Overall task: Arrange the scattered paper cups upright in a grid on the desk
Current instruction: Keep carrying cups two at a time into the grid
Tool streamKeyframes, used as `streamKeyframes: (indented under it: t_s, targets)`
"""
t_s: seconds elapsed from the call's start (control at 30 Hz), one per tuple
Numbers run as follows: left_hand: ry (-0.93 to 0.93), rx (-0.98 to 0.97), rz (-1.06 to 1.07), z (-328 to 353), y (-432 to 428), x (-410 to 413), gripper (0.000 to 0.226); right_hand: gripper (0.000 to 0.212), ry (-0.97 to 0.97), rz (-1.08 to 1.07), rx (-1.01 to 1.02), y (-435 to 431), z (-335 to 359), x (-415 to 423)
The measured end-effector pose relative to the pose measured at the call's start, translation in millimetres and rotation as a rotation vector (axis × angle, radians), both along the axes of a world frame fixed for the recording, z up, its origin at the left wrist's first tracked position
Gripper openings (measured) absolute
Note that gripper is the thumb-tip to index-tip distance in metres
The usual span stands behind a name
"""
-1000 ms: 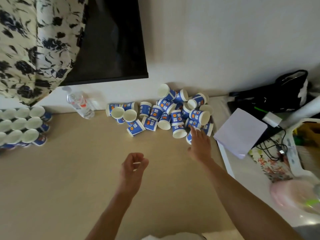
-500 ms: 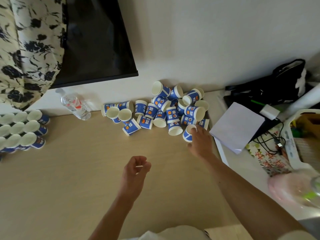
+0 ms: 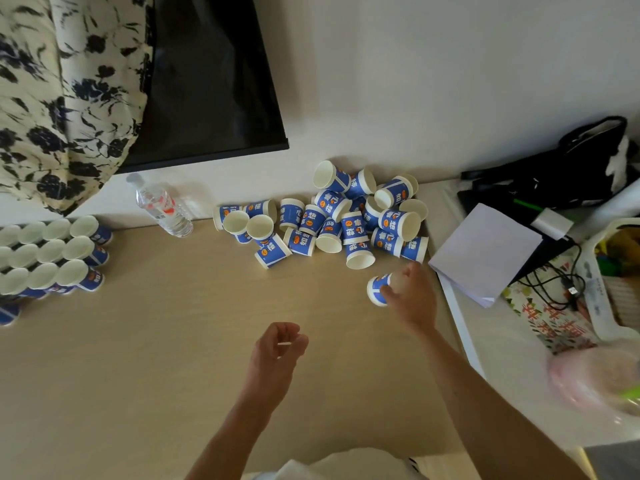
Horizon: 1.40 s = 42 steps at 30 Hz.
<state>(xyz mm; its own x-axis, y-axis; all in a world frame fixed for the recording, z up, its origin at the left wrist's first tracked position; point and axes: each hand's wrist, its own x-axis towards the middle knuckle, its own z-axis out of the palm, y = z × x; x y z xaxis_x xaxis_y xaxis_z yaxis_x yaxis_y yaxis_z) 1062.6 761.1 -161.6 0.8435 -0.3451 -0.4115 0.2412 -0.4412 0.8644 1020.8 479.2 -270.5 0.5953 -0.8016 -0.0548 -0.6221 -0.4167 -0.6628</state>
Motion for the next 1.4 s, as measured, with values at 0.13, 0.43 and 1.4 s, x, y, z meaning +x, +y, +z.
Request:
streamKeyframes:
  t_s: [0.13,0.43,1.4]
  targets:
    - [0.113,0.041,-0.044,3,-13,-2,0.020,0.045,-0.396,-0.209,0.614,48,40,-11]
    - [0.217,-0.249,0.069,31,-51,12,0.045,0.073,-0.576,0.172,0.973,132,98,-29]
    - [0.125,-0.169,0.236,17,-20,-5,0.020,0.068,0.023,0.417,-0.264,7,14,15]
